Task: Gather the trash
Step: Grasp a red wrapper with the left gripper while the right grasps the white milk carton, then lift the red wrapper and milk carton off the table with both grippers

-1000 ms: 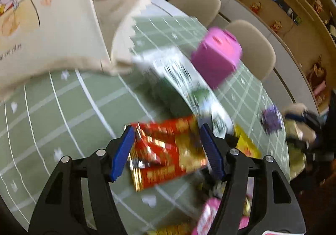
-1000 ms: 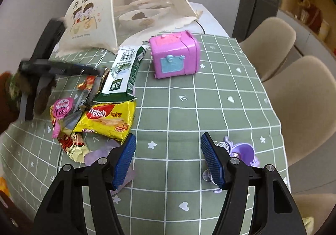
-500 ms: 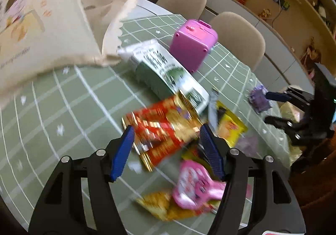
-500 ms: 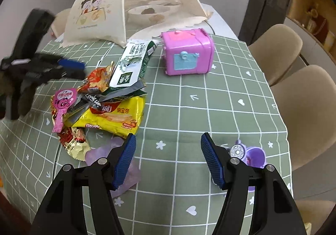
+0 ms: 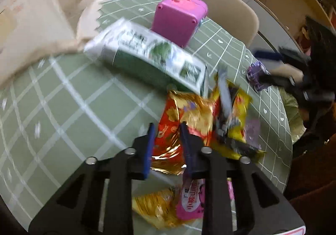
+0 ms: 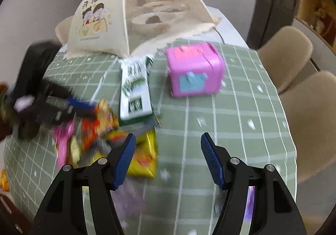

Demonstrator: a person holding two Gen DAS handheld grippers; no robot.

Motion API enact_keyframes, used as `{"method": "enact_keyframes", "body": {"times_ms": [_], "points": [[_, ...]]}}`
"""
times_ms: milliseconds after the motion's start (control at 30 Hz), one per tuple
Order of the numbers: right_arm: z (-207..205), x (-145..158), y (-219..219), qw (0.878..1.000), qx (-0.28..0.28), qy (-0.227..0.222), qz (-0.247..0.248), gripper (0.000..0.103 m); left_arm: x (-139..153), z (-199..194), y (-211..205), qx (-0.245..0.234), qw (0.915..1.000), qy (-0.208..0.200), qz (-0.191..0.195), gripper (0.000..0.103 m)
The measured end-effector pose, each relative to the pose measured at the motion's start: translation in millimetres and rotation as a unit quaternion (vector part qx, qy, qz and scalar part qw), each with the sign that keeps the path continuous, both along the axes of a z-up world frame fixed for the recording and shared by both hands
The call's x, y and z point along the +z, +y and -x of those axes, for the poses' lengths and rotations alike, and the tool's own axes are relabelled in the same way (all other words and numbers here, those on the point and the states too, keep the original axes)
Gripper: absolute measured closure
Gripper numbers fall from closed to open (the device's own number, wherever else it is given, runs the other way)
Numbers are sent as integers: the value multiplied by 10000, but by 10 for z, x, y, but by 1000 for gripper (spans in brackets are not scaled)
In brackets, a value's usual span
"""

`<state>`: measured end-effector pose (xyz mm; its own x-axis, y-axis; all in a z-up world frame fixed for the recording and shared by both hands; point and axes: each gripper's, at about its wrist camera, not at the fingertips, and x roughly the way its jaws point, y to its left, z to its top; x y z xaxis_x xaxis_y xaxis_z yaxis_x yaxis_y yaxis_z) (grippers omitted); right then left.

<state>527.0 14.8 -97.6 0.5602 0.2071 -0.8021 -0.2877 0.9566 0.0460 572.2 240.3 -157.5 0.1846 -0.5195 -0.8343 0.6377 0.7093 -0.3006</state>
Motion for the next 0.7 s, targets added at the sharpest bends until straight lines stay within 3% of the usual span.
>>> {"method": "enact_keyframes", "body": {"times_ms": [167, 367, 467, 567, 600, 700], "points": [[-435, -11, 517, 9980, 611, -117, 142, 42, 131, 410, 184, 921, 9957, -55, 109, 89], [-958, -275, 1031, 9938, 954, 217, 521, 42, 255, 590, 472, 2025, 9786, -80, 365, 94], [-1126, -408, 1162, 9915, 815, 274, 976, 42, 274, 630, 565, 2267, 9727, -102, 474, 94], [-1145, -444, 1187, 9895, 858, 306, 1123, 43, 291, 630, 636, 2391, 9694, -95, 538, 94], [-1129, -435, 1170, 9900, 881, 293, 1063, 52, 295, 631, 650, 2416, 9688, -99, 536, 95], [-1057, -344, 1100, 9922, 805, 297, 901, 53, 326, 681, 668, 2505, 9667, -158, 502, 99]]}}
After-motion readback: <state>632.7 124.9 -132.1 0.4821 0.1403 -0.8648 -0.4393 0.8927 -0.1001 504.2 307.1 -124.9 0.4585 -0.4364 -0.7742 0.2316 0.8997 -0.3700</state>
